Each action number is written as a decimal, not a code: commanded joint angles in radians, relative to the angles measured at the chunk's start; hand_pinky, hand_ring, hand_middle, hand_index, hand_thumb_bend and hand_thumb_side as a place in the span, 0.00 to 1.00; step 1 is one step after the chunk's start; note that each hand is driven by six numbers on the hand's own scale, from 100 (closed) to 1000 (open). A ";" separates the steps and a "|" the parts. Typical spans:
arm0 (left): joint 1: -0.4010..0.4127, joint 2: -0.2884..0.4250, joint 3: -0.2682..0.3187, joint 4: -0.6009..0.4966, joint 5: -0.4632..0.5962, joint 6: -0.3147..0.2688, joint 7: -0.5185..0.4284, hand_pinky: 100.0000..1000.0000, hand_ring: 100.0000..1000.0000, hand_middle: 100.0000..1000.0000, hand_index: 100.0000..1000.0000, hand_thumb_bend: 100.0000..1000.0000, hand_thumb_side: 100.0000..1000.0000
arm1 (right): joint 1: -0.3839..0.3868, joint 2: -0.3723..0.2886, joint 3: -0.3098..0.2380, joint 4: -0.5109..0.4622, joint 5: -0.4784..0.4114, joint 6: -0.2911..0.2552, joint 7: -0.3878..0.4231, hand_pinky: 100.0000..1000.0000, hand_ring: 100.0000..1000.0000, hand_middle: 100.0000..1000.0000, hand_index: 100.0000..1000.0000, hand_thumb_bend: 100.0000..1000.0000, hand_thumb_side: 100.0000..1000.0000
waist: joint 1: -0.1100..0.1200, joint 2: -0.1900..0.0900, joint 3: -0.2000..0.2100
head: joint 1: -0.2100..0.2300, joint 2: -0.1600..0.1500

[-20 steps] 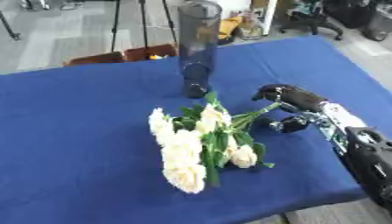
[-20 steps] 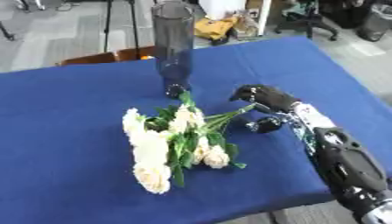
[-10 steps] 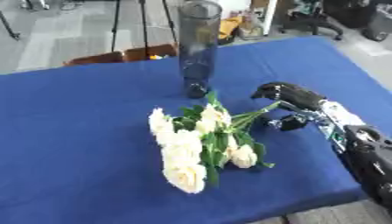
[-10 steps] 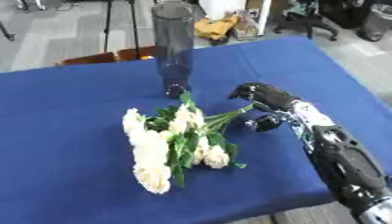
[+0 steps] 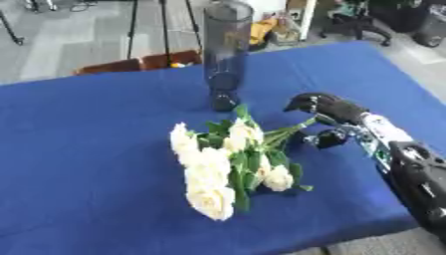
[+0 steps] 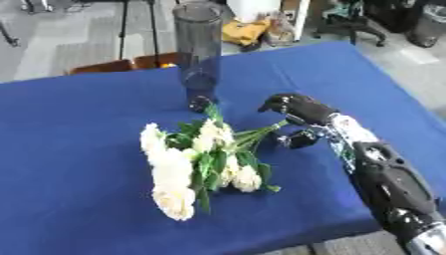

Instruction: Arrange flowers into the vase.

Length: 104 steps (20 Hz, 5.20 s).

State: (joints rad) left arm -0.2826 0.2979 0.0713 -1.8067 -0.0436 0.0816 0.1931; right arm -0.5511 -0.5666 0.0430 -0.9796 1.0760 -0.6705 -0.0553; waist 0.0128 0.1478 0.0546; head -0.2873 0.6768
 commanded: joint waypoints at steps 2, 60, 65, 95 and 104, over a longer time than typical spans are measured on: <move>-0.017 0.013 0.000 -0.013 0.006 -0.001 -0.002 0.44 0.49 0.46 0.66 0.33 0.75 | -0.027 -0.016 -0.007 0.010 0.016 0.000 -0.005 0.85 0.88 0.75 0.86 0.21 0.00 | 0.015 0.004 0.005 | -0.002 -0.004; -0.019 0.010 -0.001 -0.012 0.008 -0.001 -0.005 0.44 0.49 0.46 0.66 0.34 0.74 | -0.072 0.018 0.019 0.077 0.125 0.020 -0.157 0.77 0.82 0.67 0.82 0.19 0.02 | 0.020 0.001 0.017 | -0.001 -0.007; -0.020 0.010 -0.002 -0.012 0.010 -0.001 -0.005 0.44 0.49 0.46 0.66 0.34 0.74 | -0.083 0.021 0.017 0.086 0.128 0.025 -0.156 0.77 0.82 0.67 0.82 0.20 0.02 | 0.025 0.004 0.027 | -0.001 -0.009; -0.022 0.005 -0.006 -0.011 0.016 -0.001 -0.012 0.44 0.48 0.45 0.65 0.34 0.74 | -0.088 -0.002 0.029 0.117 0.185 -0.023 -0.128 0.56 0.63 0.41 0.55 0.00 0.00 | 0.031 0.006 0.046 | -0.002 -0.003; -0.022 0.005 -0.006 -0.011 0.018 -0.001 -0.011 0.44 0.48 0.45 0.65 0.34 0.74 | -0.086 -0.003 0.027 0.124 0.189 -0.023 -0.151 0.50 0.59 0.34 0.42 0.00 0.00 | 0.031 0.004 0.044 | -0.001 -0.002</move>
State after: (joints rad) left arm -0.2903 0.2894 0.0649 -1.8066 -0.0269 0.0818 0.1835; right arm -0.6406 -0.5418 0.0679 -0.8643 1.2494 -0.6940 -0.2045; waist 0.0287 0.1541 0.0999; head -0.2909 0.6760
